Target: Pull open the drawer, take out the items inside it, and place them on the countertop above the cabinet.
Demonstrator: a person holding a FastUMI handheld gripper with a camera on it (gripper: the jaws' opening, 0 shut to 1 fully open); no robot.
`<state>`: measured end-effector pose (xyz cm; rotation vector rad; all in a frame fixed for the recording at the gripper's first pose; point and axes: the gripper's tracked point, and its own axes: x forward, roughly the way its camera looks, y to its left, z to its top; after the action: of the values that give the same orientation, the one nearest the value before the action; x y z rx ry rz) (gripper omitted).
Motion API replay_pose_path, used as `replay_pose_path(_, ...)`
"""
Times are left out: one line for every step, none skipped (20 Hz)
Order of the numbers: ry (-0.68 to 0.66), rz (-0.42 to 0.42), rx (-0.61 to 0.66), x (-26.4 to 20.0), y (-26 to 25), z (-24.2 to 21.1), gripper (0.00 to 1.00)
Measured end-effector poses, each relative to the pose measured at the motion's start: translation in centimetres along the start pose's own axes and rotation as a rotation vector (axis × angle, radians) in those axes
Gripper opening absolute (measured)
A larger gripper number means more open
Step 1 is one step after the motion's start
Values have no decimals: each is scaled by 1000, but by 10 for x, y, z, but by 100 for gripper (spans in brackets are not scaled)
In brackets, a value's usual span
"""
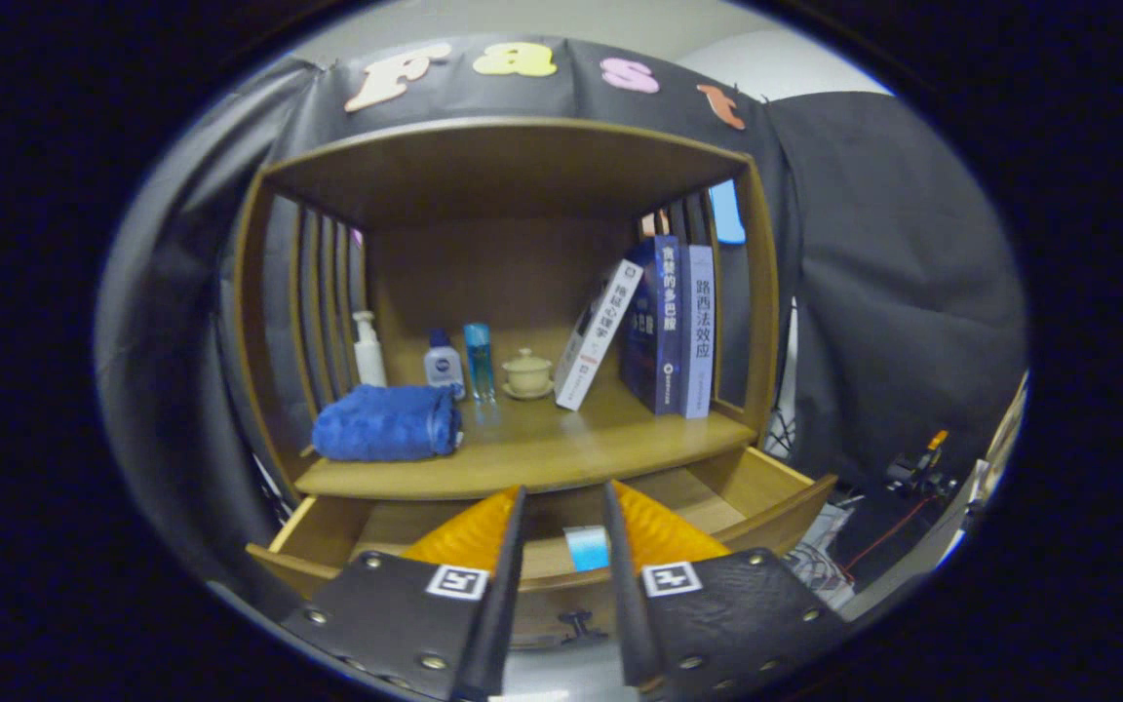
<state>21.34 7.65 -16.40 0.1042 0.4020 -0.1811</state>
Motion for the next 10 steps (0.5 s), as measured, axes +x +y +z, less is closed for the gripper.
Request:
replay_pose_path(57,-27,-13,10,4,-3,54)
replay_pose_path(113,-60,-31,19,3,-5,65)
replay_pose_path(167,-92,-40,27,0,-9,65)
replay_pose_path(226,-112,-42,37,-1,-15,65)
replay_pose_path(279,-132,-42,45,-1,-21,66)
replay_pose_path(333,-139,-38,53,-2,-28,71)
replay_pose_path(391,-143,-34,59,-3,-38,77)
replay_pose_path(441,-140,-28,62,-3,-49,79)
replay_pose_path(487,-144,-23,68,-4,-58,79)
replay_pose_path(524,-143,-12,72,-5,-65,79)
